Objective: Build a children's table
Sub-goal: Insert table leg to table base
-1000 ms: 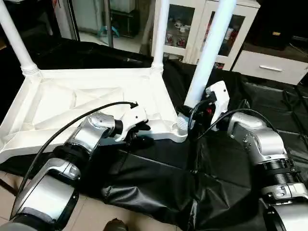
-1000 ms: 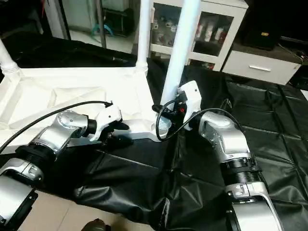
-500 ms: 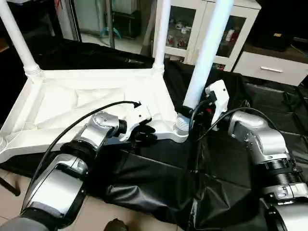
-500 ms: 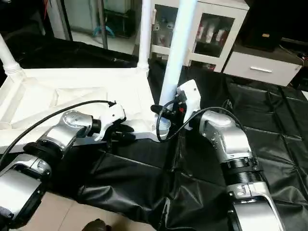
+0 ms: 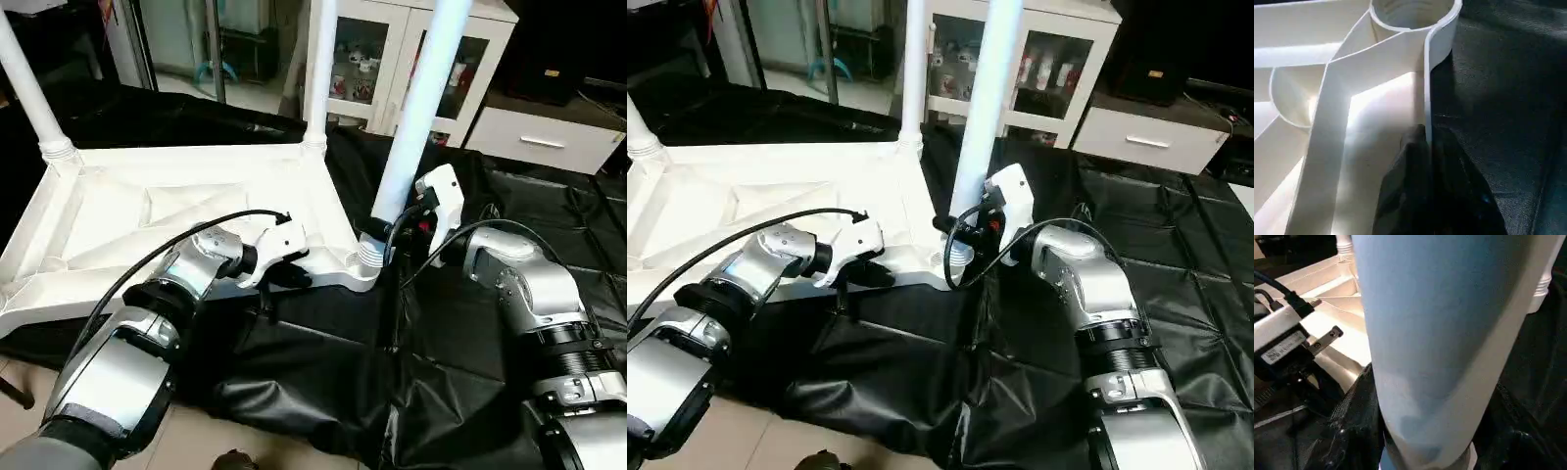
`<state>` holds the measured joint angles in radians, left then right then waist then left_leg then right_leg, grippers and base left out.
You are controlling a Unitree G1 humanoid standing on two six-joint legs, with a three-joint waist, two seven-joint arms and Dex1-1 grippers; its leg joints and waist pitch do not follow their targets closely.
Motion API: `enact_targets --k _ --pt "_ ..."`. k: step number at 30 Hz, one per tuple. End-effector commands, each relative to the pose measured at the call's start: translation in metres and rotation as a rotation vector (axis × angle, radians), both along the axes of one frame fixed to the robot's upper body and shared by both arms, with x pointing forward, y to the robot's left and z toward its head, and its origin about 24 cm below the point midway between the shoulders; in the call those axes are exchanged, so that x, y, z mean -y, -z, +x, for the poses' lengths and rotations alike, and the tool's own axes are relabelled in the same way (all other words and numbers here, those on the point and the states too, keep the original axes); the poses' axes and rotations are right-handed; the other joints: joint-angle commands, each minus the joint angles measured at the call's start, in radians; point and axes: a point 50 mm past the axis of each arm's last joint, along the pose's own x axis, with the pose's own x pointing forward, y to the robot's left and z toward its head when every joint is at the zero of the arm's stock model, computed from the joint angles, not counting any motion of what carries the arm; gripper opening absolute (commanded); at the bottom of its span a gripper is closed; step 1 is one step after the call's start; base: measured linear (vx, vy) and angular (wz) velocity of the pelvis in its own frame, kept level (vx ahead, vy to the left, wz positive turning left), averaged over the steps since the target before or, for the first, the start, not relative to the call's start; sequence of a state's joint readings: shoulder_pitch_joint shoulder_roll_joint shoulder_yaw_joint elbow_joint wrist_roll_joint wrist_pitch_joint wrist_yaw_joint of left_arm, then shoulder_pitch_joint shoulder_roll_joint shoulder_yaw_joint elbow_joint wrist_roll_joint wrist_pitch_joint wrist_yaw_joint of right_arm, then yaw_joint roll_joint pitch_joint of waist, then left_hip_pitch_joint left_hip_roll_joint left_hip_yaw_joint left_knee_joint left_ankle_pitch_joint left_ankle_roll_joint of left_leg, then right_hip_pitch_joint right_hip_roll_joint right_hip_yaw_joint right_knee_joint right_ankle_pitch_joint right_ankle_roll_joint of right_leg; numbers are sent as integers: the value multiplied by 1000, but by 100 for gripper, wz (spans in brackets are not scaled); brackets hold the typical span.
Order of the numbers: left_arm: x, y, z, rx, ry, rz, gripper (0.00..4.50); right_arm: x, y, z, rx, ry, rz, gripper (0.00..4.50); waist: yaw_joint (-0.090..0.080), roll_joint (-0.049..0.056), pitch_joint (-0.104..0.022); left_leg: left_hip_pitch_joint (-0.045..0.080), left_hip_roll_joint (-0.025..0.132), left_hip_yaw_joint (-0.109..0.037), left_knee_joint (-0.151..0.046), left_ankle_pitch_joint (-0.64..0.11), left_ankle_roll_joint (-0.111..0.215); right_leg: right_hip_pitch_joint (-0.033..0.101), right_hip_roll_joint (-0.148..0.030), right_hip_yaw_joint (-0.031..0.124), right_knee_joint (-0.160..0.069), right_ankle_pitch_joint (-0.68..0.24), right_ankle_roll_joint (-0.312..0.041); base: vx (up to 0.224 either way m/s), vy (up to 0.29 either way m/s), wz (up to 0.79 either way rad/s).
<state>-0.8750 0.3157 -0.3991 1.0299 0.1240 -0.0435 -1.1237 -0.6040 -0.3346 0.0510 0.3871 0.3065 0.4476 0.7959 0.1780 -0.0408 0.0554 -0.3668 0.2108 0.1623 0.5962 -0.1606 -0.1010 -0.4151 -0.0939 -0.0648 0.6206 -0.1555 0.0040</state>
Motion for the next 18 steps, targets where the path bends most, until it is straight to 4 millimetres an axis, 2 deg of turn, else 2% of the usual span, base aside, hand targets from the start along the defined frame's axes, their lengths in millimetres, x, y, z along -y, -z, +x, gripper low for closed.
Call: enact_targets --k 1,3,7,8,10,13,14,18 --pt "-8 28 -16 -133 37 112 0 1 -10 4 33 -6 -11 189 -5 9 -76 11 13 -3 -84 -349 -39 48 -52 31 -73 -277 -189 0 0 0" --pt "-4 25 -21 -173 56 34 0 4 -4 0 10 -13 -13 189 -8 6 -77 13 14 1 -83 -320 -31 52 -54 30 -68 -228 -211 0 0 0" --pt "-1 25 -29 -173 98 -21 0 2 8 -7 -37 -38 -10 189 -8 0 -77 14 14 10 -80 -267 -5 53 -53 32 -67 -180 -225 0 0 0" --pt "-1 26 -32 -177 105 -24 0 2 10 -8 -43 -37 -10 189 -8 -2 -76 12 14 10 -82 -265 -4 55 -53 32 -67 -192 -221 0 0 0" --pt "-2 29 -37 -186 117 -21 0 0 13 -8 -57 -41 -9 189 -9 2 -75 13 16 8 -84 -284 -10 53 -56 32 -70 -238 -208 0 0 0" --pt "-3 30 -39 -191 118 -17 0 -2 15 -9 -73 -55 -1 189 -11 -3 -71 16 15 9 -87 -317 -13 49 -55 33 -80 -315 -183 0 0 0" --pt "-3 30 -40 -192 116 -16 0 -3 15 -10 -79 -62 3 189 -11 1 -70 16 15 7 -89 -330 -16 47 -57 33 -83 -351 -170 0 0 0" --pt "-2 29 -41 -162 106 -12 0 -10 18 -14 -115 -114 -9 189 -14 -5 -65 19 16 3 -94 -365 -22 42 -58 33 -92 -428 -137 0 0 0"
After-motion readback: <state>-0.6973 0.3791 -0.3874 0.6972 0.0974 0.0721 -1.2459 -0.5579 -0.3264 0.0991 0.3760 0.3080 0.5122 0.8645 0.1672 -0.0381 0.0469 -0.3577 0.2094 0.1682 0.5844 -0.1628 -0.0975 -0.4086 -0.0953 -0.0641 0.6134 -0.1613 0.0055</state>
